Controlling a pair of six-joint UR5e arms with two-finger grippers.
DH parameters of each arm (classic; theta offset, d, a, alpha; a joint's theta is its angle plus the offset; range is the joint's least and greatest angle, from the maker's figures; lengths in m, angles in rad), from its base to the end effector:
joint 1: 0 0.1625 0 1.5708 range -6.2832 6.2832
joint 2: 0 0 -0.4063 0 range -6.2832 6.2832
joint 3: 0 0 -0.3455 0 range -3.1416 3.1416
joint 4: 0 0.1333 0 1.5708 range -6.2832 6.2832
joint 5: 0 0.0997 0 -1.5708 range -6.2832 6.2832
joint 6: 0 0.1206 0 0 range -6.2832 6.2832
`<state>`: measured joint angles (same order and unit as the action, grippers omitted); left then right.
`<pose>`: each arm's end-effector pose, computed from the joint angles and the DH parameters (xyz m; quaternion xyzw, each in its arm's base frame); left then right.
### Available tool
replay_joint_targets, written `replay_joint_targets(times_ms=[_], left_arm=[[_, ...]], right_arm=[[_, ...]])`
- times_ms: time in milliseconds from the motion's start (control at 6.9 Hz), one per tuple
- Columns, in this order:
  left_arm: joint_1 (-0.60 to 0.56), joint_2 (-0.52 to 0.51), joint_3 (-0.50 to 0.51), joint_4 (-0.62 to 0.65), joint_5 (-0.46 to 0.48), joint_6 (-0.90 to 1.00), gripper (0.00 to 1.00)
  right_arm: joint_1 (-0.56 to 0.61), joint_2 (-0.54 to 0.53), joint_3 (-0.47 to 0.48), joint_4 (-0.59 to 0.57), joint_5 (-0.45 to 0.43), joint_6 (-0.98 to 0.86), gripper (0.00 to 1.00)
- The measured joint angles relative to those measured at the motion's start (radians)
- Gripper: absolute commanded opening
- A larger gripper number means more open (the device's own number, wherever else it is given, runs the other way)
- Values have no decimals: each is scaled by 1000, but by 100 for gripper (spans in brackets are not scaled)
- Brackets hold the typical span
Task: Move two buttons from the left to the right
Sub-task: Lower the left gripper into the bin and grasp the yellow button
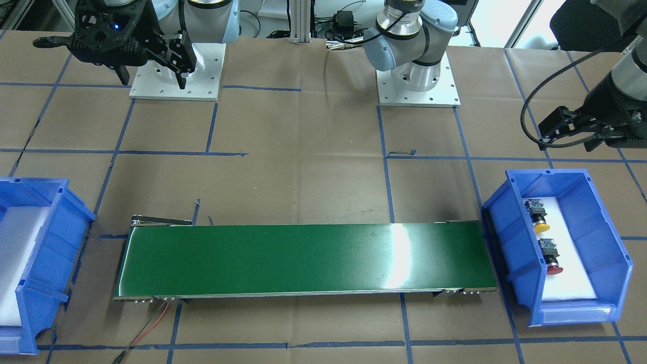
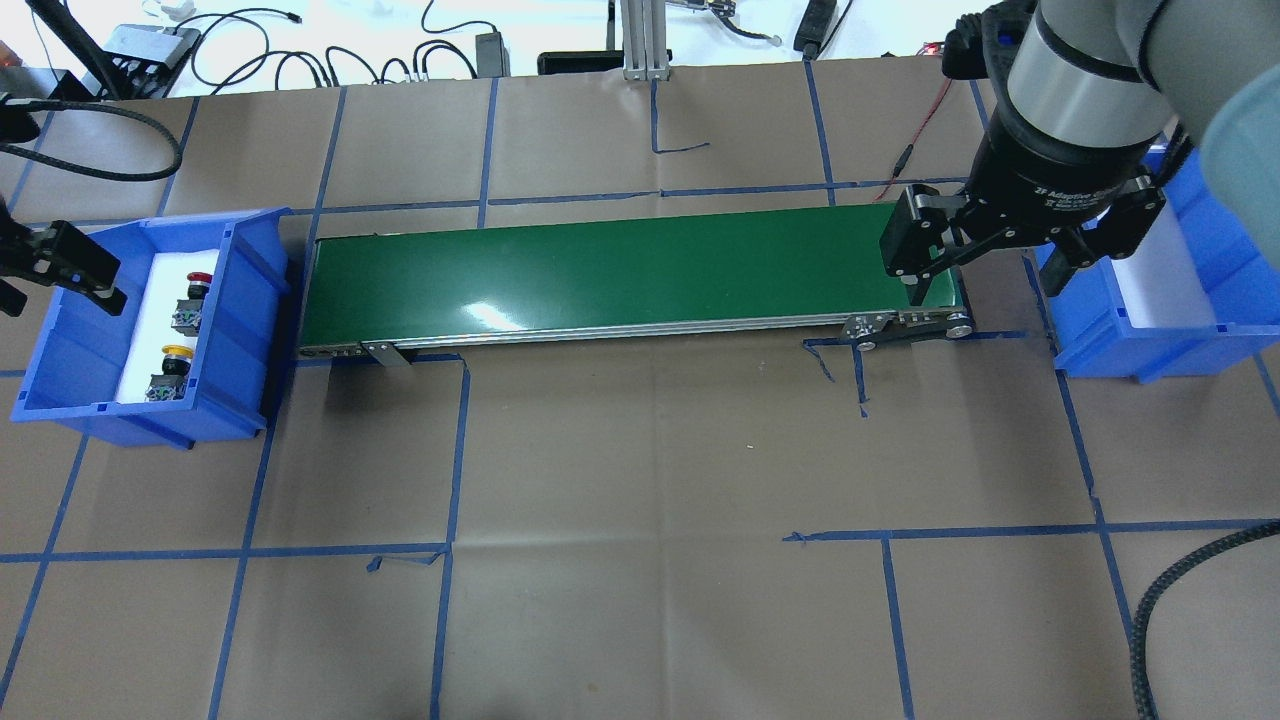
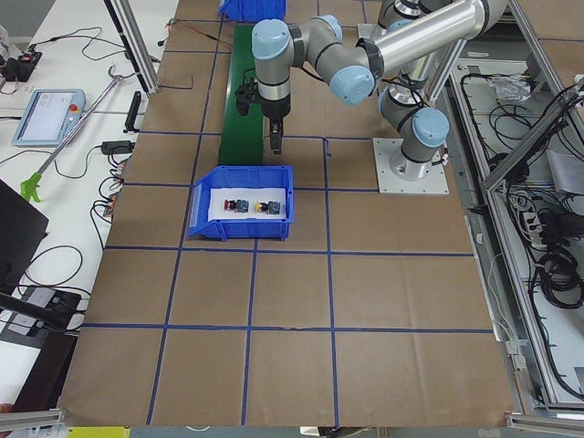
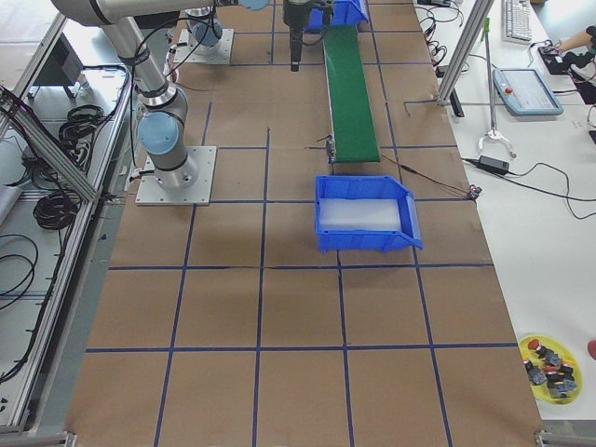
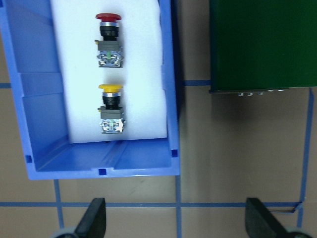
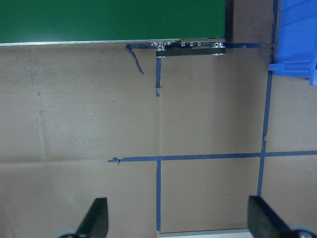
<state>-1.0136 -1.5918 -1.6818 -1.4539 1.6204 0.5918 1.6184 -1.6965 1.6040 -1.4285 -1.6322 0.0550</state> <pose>0.1293 -0.4483 0.4013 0.0175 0.9995 0.0198 0.0167 0.1442 -0.3802 0.4723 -0.0029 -0.9992 -0.0233 0.0319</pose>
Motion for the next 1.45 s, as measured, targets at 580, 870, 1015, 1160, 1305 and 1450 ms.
replay_joint_targets(times_ms=[580,870,1015,1160,1305,1450], left_arm=[[84,-73,-23,106,-11,121,99],[86,-107,-80,214,-38,143,99],[87,-119,-118,274,-50,145,99],[87,-134,-152,326,-66,145,99],[87,-153,-182,378,-80,145,99],[87,-175,-221,454,-86,145,99]], right_arm=[[3,0,1,-1,1,0,100],[2,0,1,-1,1,0,100],[2,0,1,-1,1,0,100],[2,0,1,0,1,0,100],[2,0,1,0,2,0,100],[2,0,1,-1,2,0,100]])
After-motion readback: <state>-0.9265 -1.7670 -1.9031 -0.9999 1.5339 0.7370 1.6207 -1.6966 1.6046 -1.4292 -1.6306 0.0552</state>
